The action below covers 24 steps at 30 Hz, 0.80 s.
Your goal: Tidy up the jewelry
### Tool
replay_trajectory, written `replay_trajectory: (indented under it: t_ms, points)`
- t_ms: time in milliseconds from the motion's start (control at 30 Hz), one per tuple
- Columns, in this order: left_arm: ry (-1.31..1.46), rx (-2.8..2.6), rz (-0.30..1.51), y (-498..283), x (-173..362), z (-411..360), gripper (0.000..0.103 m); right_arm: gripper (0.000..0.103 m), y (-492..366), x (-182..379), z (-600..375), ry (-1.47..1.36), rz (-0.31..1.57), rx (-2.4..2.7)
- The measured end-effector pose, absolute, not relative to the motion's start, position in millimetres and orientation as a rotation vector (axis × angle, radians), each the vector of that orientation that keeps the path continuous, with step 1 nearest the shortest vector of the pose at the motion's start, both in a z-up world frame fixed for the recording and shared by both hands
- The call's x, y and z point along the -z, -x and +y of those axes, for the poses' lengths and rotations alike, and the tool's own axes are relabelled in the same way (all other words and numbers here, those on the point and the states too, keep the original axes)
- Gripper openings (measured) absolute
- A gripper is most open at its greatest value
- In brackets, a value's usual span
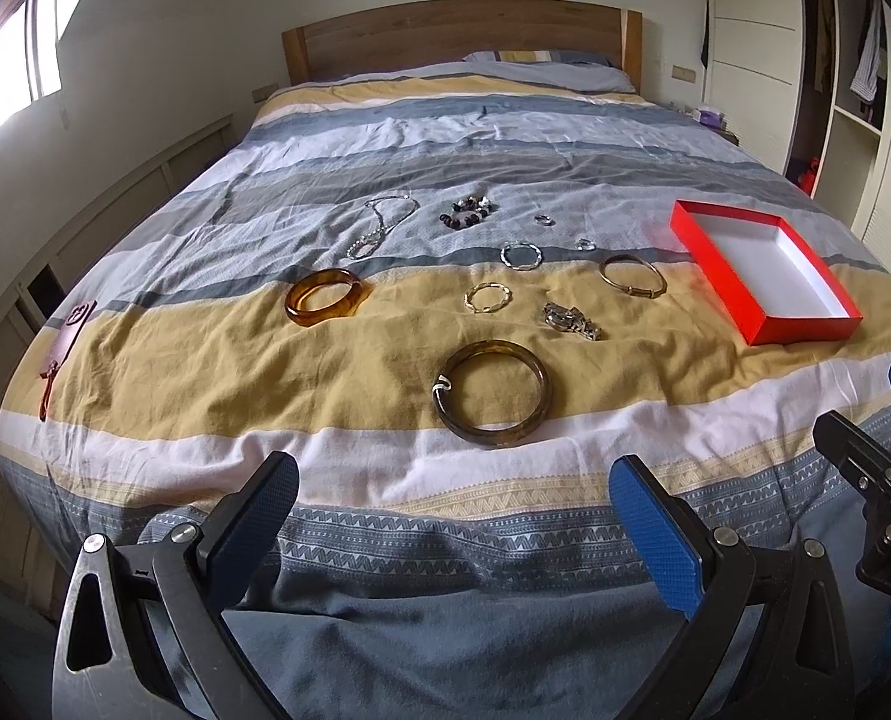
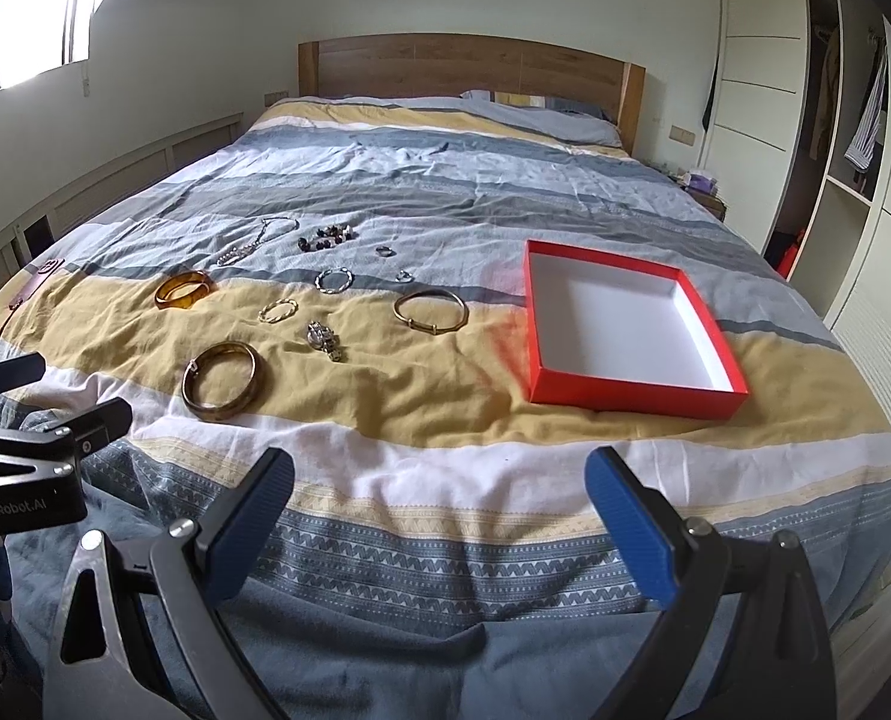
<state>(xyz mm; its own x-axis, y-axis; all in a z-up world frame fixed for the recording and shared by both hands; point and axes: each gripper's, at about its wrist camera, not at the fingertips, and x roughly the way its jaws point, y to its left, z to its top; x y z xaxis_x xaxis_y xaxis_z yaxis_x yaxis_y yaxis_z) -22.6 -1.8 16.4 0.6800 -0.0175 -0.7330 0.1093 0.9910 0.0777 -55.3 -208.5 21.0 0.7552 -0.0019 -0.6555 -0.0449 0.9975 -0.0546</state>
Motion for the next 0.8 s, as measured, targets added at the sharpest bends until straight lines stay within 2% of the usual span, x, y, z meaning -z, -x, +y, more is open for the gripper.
replay_trajectory:
  t_ms: [800]
  points:
    - [-0.130, 0.098, 0.836, 34, -29, -1, 0.102, 0.098, 68, -37, -200, 0.079, 0.643, -0.048]
